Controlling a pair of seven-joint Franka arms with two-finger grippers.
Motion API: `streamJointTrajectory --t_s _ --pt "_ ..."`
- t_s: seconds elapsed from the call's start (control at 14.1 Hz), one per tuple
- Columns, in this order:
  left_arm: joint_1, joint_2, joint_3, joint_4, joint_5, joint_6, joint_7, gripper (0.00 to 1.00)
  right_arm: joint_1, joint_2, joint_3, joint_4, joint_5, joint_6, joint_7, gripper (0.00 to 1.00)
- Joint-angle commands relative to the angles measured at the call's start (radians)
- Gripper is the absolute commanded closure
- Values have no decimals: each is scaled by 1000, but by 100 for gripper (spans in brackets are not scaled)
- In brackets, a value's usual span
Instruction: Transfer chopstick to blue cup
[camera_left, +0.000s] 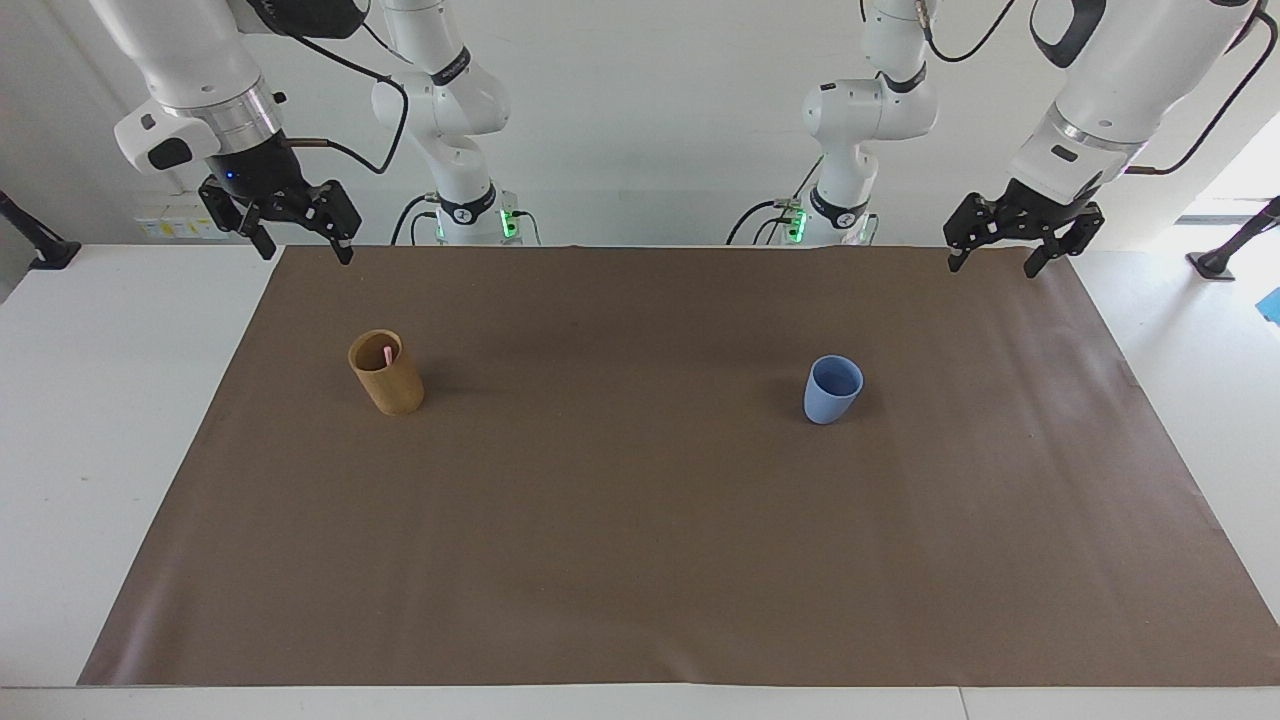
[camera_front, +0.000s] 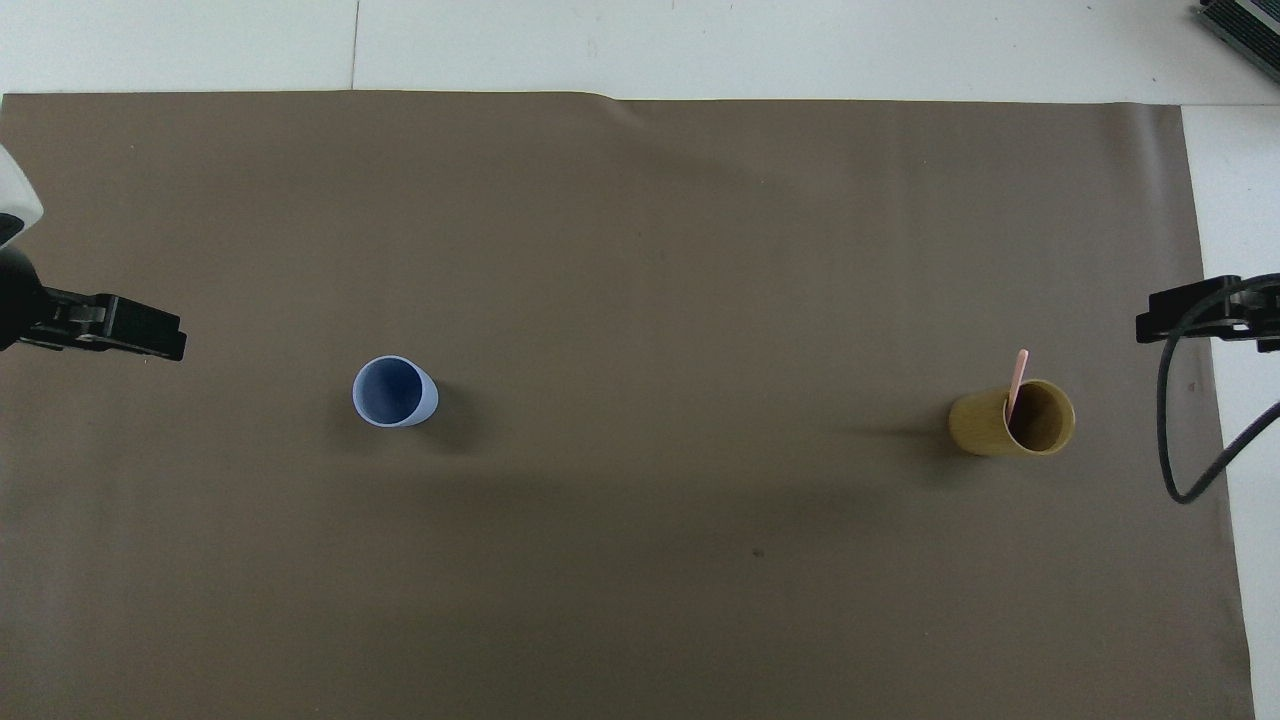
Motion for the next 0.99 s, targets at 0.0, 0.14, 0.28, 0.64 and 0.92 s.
streamJointTrajectory --t_s 0.0,0.14,0.28,0.64,0.92 --pt "11 -44 -7 -56 -9 17 7 0 -8 -20 1 -25 26 2 -18 0" --pt "11 -46 -7 -59 -7 20 5 0 -8 -20 1 -25 26 2 -18 0" --pt "11 -47 -6 -61 -7 20 4 0 -8 -20 1 -25 26 2 -18 0" --pt "6 -54 -7 -88 -7 28 4 0 -8 -20 1 -25 26 2 -18 0" --pt "5 -57 -7 -137 -9 63 -2 0 -8 -20 1 -25 26 2 -18 0"
